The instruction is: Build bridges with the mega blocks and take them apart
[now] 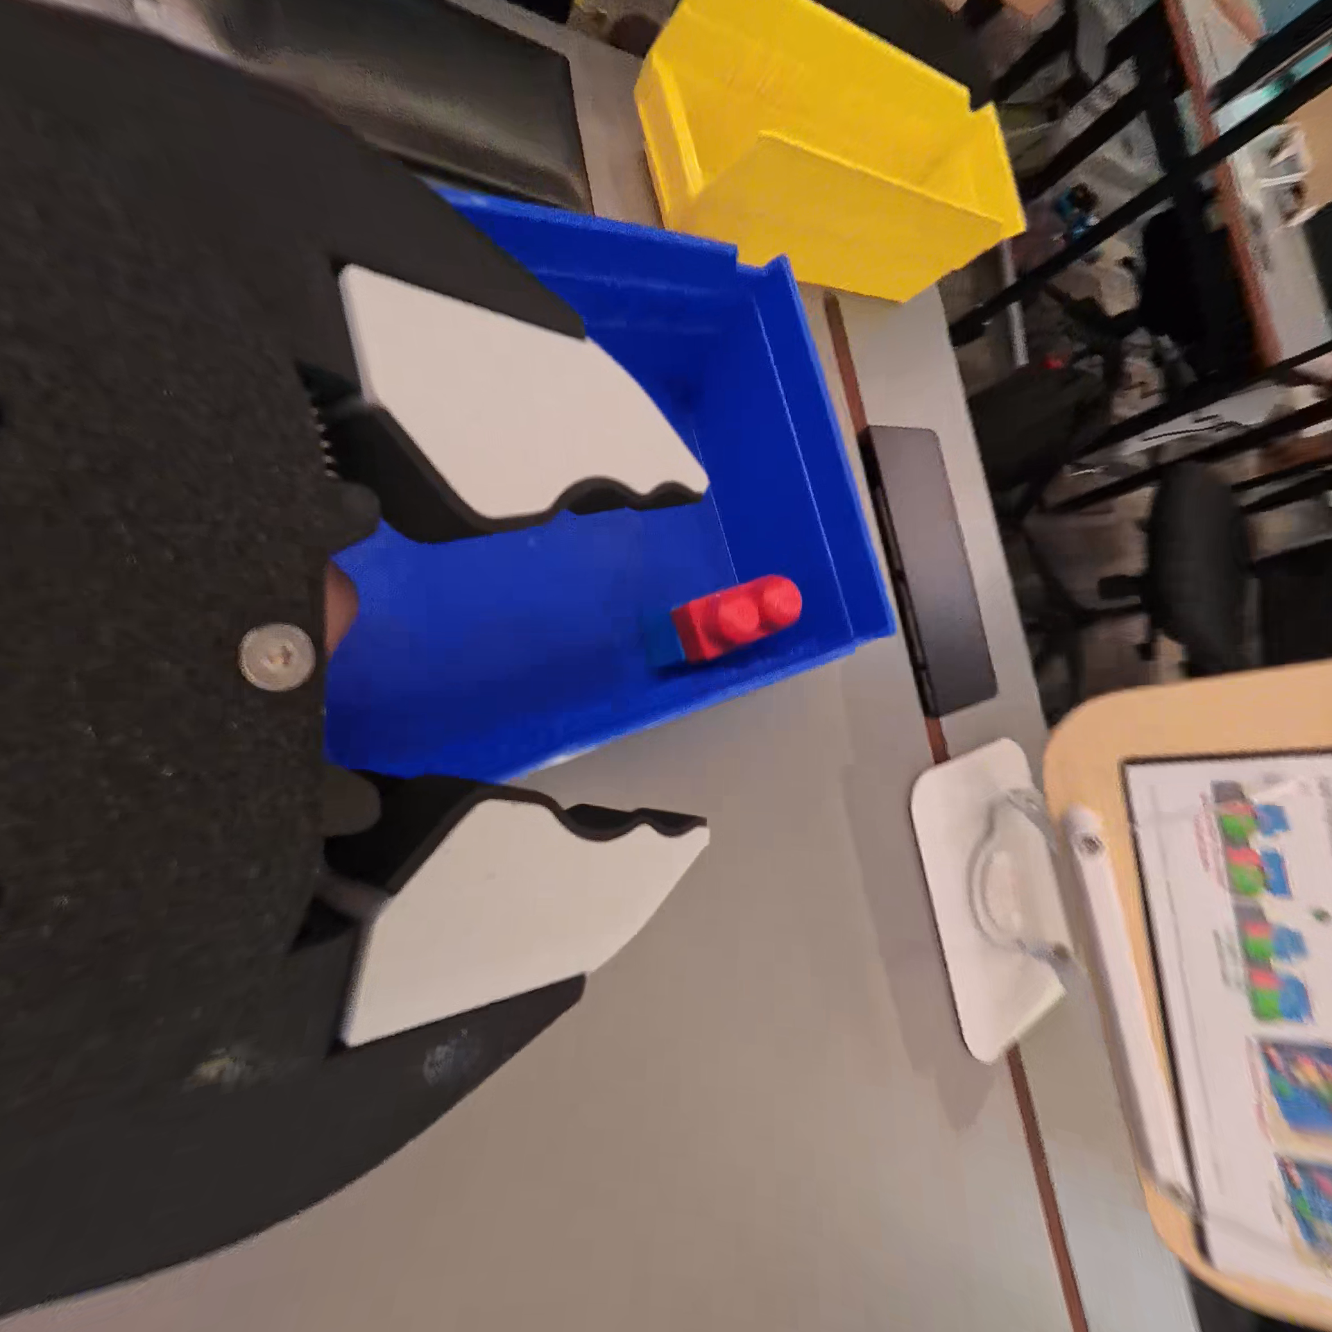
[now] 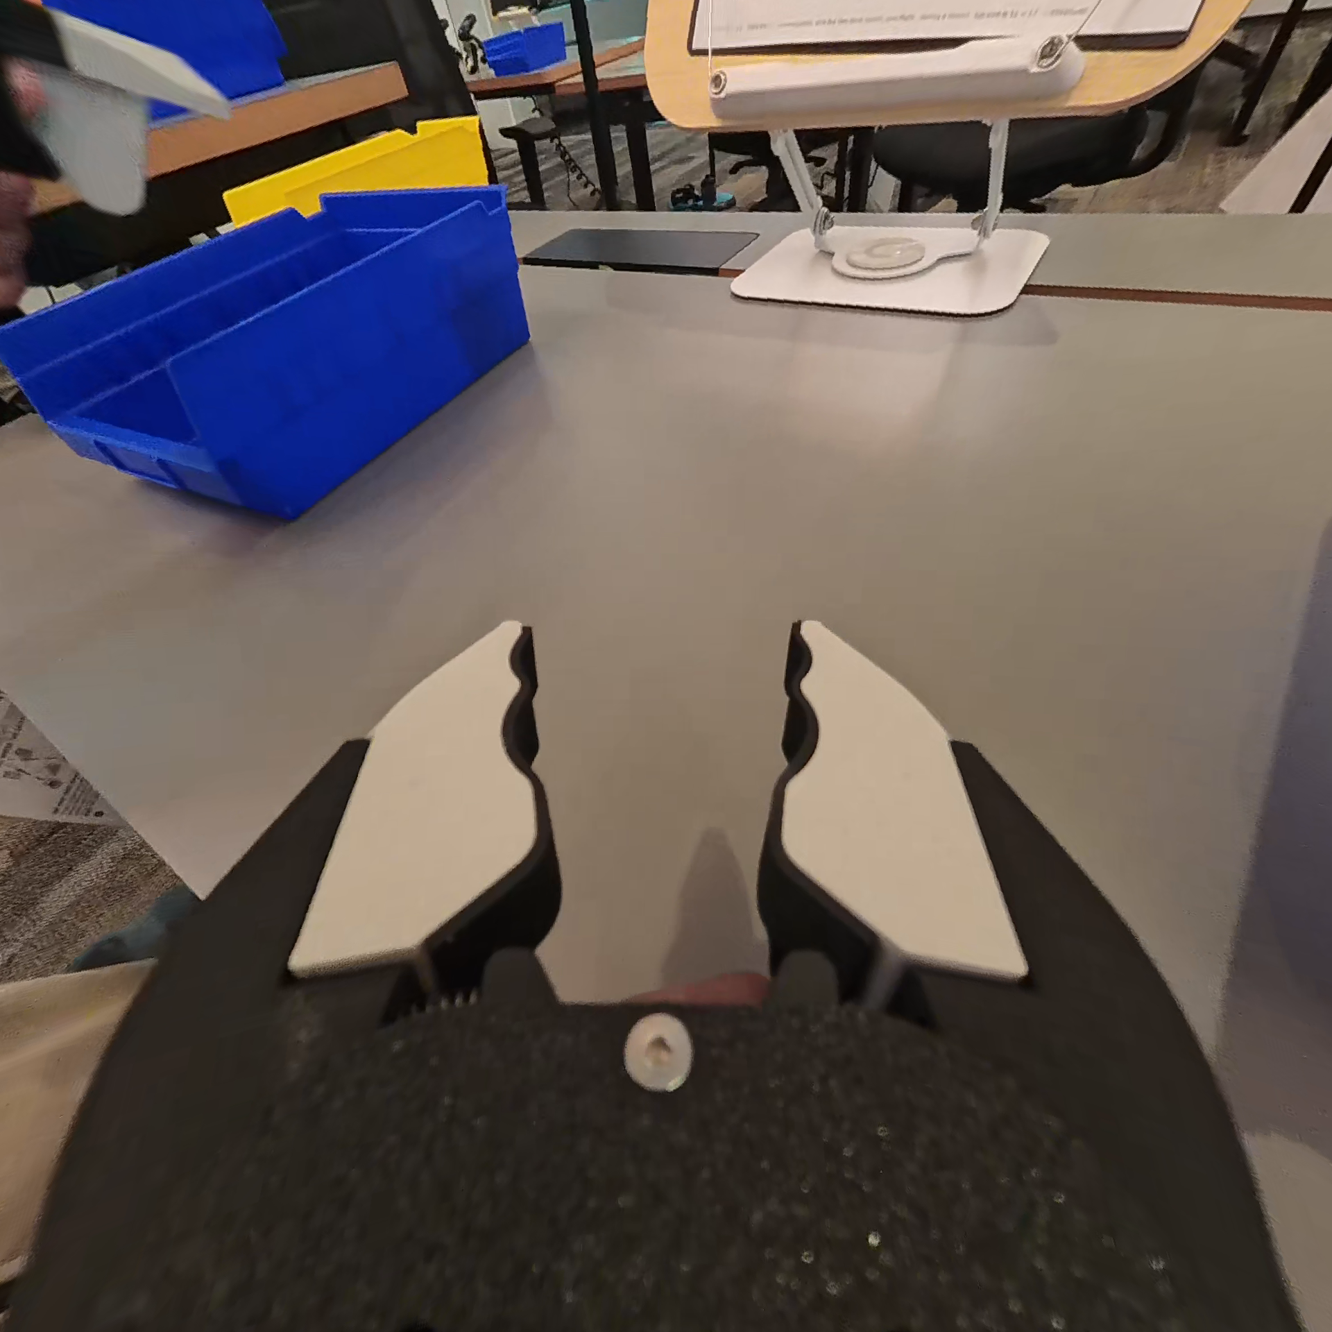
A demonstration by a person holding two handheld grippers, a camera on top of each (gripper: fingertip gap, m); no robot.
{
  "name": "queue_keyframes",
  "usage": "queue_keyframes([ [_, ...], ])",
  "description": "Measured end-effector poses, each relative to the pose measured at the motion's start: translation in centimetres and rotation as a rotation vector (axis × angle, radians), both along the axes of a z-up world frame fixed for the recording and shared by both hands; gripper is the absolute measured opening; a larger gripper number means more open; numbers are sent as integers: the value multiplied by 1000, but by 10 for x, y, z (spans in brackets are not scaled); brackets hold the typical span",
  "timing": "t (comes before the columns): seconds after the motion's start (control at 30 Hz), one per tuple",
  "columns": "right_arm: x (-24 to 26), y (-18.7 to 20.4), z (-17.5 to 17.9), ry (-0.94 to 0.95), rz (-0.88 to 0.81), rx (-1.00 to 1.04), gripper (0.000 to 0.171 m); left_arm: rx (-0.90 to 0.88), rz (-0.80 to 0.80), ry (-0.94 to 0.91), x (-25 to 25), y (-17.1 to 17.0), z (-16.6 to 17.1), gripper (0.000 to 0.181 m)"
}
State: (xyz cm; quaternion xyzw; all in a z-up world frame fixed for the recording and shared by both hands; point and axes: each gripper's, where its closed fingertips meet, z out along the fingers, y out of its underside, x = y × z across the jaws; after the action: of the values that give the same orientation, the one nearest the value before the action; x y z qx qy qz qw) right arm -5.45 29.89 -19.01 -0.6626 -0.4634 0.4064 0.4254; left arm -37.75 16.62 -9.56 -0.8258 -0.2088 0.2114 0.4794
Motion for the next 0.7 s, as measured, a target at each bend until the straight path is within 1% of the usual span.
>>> queue_keyframes([
  [0.1,4,2,3,4,3,6,66,-118,54,-42,-45,14,-20,80],
  [0.23,9,7,6,14,-1,5,65,-204,73,-208,-78,34,-59,81],
  [0.3,11,9,7,15,-2,2,65,-232,71,-305,-87,41,-77,81],
  [0.4,15,12,8,15,-5,2,65,-251,79,-426,-98,48,-92,78],
  [0.47,17,12,8,17,-1,-4,65,-297,81,-478,-104,49,-103,83],
  [0.5,17,12,8,16,1,-7,65,-314,76,-501,-105,50,-108,82],
  [0.53,17,11,8,14,4,-9,65,-320,80,-510,-108,51,-111,78],
  [0.57,17,11,8,11,7,-10,65,-353,93,-514,-112,49,-115,85],
  [0.6,17,10,8,9,10,-10,65,-374,86,-530,-113,48,-120,87],
  [0.67,16,8,8,4,20,-10,65,-393,77,-575,-112,49,-126,84],
  [0.7,16,7,7,-1,26,-11,65,-432,79,-574,-113,47,-132,81],
])
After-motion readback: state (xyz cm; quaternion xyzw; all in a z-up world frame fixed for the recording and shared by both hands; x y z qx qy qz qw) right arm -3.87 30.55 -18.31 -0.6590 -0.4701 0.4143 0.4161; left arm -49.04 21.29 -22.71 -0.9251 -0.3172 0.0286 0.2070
